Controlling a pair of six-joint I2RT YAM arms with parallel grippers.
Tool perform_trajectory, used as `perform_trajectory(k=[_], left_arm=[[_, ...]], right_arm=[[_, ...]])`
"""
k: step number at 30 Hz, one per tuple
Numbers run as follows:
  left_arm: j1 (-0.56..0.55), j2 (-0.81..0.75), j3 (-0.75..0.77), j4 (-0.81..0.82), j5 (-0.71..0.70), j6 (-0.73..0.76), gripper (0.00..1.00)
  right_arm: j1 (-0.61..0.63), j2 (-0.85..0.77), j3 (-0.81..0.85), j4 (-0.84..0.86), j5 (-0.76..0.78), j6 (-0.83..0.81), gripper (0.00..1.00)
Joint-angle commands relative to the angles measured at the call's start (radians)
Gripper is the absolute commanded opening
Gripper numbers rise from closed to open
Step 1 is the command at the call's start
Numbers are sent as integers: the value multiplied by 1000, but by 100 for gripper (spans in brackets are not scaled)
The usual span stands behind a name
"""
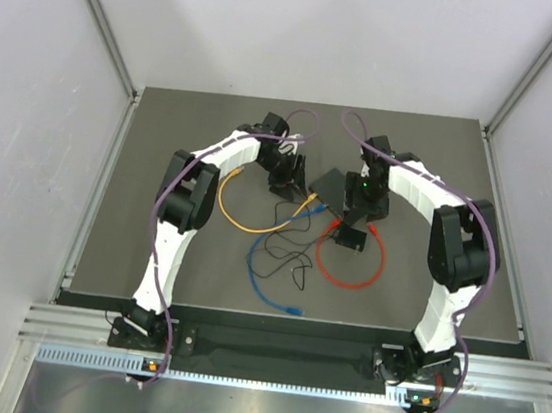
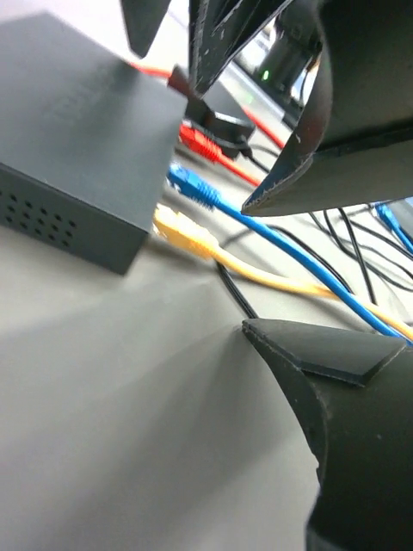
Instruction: Pull the plug from the switch port
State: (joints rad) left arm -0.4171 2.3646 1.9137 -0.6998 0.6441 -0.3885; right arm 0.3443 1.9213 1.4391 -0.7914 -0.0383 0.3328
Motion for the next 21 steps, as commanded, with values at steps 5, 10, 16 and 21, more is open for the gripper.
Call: perform_trajectory(k=[5, 10, 16, 21], left_arm=[[-17, -188, -47, -18, -130, 63, 46], [-70, -214, -102, 69, -23, 57, 36], [-130, -183, -102, 115, 23, 30, 30], [-152, -165, -102, 100, 29, 22, 26]], right_arm=[[-8, -55, -34, 93, -101, 2, 62], [-28, -15, -6, 95, -141, 15, 50], [-64, 39, 17, 127, -242, 83, 37], [-65, 79, 40, 136, -293, 120, 36]])
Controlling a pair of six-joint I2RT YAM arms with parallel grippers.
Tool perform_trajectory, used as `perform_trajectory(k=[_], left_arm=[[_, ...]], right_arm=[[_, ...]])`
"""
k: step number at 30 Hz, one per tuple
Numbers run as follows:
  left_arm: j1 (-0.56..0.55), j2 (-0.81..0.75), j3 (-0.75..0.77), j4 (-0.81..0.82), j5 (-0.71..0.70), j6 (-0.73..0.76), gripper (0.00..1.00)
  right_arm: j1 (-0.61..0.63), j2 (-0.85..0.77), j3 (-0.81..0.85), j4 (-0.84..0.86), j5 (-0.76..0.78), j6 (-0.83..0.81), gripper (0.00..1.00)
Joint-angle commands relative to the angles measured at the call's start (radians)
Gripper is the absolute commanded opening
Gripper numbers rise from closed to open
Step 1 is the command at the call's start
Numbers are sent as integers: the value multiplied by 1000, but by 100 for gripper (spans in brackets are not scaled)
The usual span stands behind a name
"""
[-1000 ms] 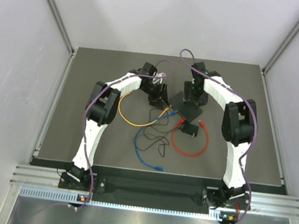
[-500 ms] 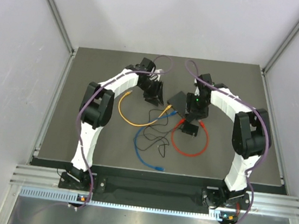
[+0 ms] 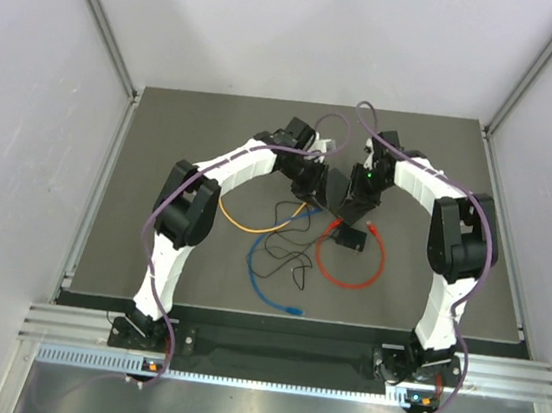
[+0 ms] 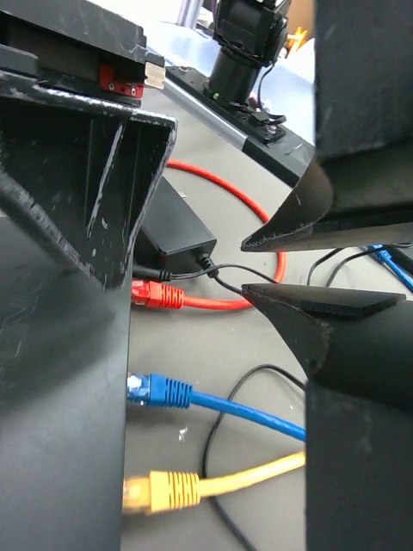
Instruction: Pull the plug from the switch port
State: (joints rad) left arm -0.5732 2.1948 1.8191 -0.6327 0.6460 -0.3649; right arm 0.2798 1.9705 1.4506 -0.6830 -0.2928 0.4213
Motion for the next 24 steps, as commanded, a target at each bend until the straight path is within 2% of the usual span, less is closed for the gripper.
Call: perform_trajectory(k=[1, 7, 11, 19, 24], left_arm=[[1, 6, -7, 22, 24, 4, 26], [-1, 2, -1, 10, -42, 7, 25], [1, 0, 31, -10, -68, 11, 27], [12, -35, 2, -18, -115, 20, 29], [24, -35, 14, -35, -146, 20, 29]], right_arm=[[-1, 30, 28, 31, -37, 31, 36], [-27, 65, 57, 33, -26, 27, 37], [-37, 64, 111, -32, 50, 7, 38], [-91, -136, -107, -12, 80, -15, 49], [-94, -113, -130, 17, 40, -23, 51]])
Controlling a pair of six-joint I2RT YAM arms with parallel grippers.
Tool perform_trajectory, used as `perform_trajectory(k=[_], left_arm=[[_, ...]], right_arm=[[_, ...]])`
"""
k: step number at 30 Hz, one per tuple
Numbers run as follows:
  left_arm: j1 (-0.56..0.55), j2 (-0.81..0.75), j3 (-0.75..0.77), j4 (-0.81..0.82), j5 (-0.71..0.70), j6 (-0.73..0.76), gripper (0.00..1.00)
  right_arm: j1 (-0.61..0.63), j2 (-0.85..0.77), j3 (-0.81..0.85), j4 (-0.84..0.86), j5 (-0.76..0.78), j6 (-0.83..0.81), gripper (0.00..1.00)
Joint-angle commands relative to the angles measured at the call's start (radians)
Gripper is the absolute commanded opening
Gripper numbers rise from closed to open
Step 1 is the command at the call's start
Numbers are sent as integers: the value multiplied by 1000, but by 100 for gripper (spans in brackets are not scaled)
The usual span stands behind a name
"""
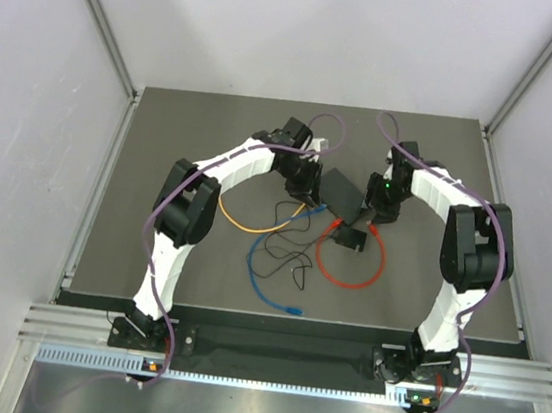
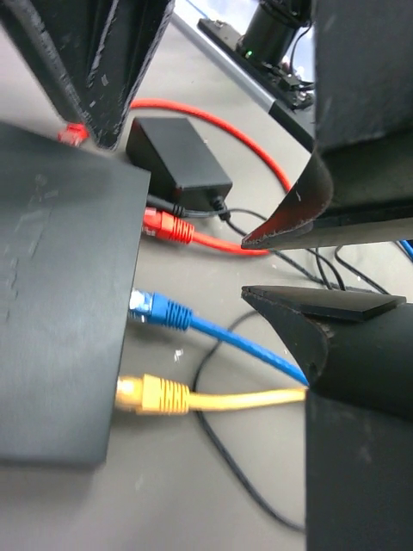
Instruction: Pull the plug from the switch port
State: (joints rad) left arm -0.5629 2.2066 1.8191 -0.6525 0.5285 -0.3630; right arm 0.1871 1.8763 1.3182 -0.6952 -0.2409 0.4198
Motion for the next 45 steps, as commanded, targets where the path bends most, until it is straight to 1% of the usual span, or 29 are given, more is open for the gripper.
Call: perform_trajectory(k=[1, 6, 9, 11, 14, 16, 19, 21, 22, 23, 25, 27, 28, 30, 31, 33, 34, 36, 38, 41, 45], left_arm=[[15, -42, 25, -25, -38, 18, 29], [31, 2, 83, -50, -61, 0, 29], [38, 67, 161, -67, -85, -11, 29], [49, 134, 199, -73, -94, -16, 28], [72, 211, 262, -69, -85, -30, 27], [77, 252, 295, -49, -97, -11, 27], [75, 300, 347, -32, -71, 9, 27], [74, 312, 362, -21, -73, -8, 27], [77, 315, 379, -10, -71, -16, 27], [74, 309, 378, -3, -71, -22, 27], [74, 289, 373, 17, -65, -39, 28], [75, 277, 371, 24, -59, -45, 29], [74, 262, 362, 25, -47, -47, 29], [74, 243, 333, 33, -45, -56, 29], [75, 222, 321, 36, -44, -57, 29], [72, 197, 275, 59, -44, -62, 30], [72, 171, 260, 69, -45, -65, 30], [70, 142, 237, 92, -36, -76, 34], [61, 136, 243, 93, -19, -71, 40], [41, 137, 267, 100, -9, -65, 44], [5, 168, 305, 134, 14, -74, 42]], right_arm=[[0, -8, 6, 60, -32, -15, 51], [-18, 69, 70, 98, -103, 33, 50], [-35, 112, 110, 129, -127, 66, 49], [-46, 148, 150, 134, -139, 77, 48], [-69, 191, 197, 131, -152, 91, 48], [-90, 211, 217, 131, -152, 102, 48], [-118, 240, 257, 140, -185, 108, 48], [-121, 263, 311, 145, -208, 77, 50], [-121, 297, 340, 119, -218, 67, 50], [-121, 316, 405, 91, -227, 56, 50], [-124, 325, 449, 42, -204, 42, 51], [-135, 290, 415, 43, -181, 65, 52], [-138, 237, 391, 46, -182, 76, 53], [-138, 176, 294, 69, -205, 91, 54], [-135, 112, 218, 83, -215, 96, 54], [-135, 20, 138, 134, -219, 120, 54], [-135, -6, 63, 154, -236, 128, 54], [-133, -63, 1, 206, -251, 140, 54], [-133, -83, -69, 235, -296, 142, 54], [-127, -91, -128, 295, -362, 157, 51], [-110, -71, -157, 356, -371, 183, 46]])
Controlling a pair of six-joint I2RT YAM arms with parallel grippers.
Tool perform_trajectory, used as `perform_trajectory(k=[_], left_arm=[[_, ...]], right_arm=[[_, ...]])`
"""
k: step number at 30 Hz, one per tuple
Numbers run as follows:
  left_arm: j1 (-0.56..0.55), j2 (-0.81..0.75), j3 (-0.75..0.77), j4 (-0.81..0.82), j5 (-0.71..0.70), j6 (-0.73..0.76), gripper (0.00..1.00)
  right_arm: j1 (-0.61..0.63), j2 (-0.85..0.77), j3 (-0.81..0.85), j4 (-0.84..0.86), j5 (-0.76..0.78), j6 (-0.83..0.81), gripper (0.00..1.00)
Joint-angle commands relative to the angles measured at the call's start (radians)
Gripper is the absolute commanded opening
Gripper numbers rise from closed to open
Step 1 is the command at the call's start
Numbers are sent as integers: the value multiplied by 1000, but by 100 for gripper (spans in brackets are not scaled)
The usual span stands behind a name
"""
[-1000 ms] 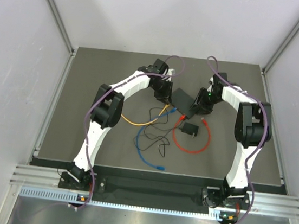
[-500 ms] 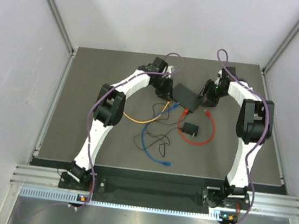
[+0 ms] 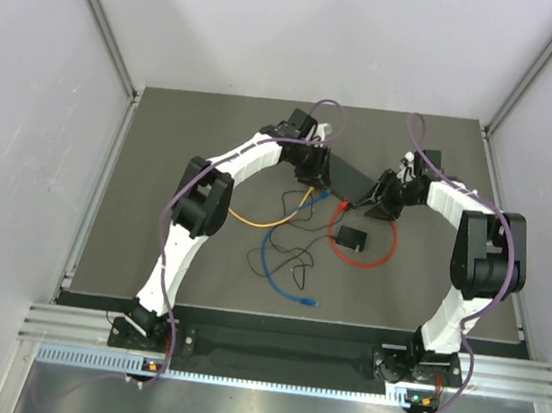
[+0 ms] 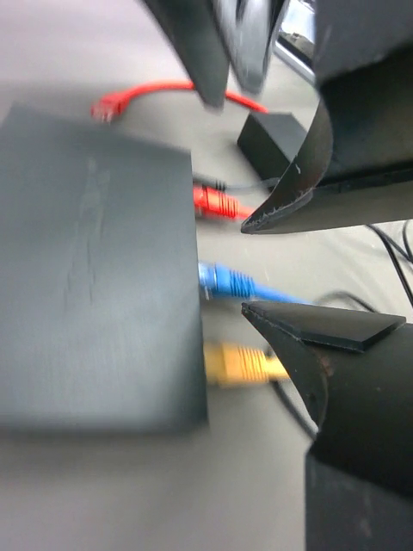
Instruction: Pull the plug from the switch port
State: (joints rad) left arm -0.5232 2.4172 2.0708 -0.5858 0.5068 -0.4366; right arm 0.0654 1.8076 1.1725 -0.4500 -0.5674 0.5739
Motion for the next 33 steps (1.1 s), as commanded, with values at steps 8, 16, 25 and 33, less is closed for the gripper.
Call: perform_trajectory(k=[8, 16, 25, 33], left_arm=[[-92, 3, 87, 182, 47, -60, 41], [-107, 54, 91, 199, 12, -90, 42], [-110, 97, 71, 216, -4, -120, 42], [-109, 118, 71, 170, -34, -128, 41]], right_arm=[[28, 47, -62, 252, -48, 102, 38], [34, 84, -122, 361, -45, 142, 36], [37, 91, -190, 444, -43, 210, 31], [62, 85, -295, 658, -16, 360, 27]])
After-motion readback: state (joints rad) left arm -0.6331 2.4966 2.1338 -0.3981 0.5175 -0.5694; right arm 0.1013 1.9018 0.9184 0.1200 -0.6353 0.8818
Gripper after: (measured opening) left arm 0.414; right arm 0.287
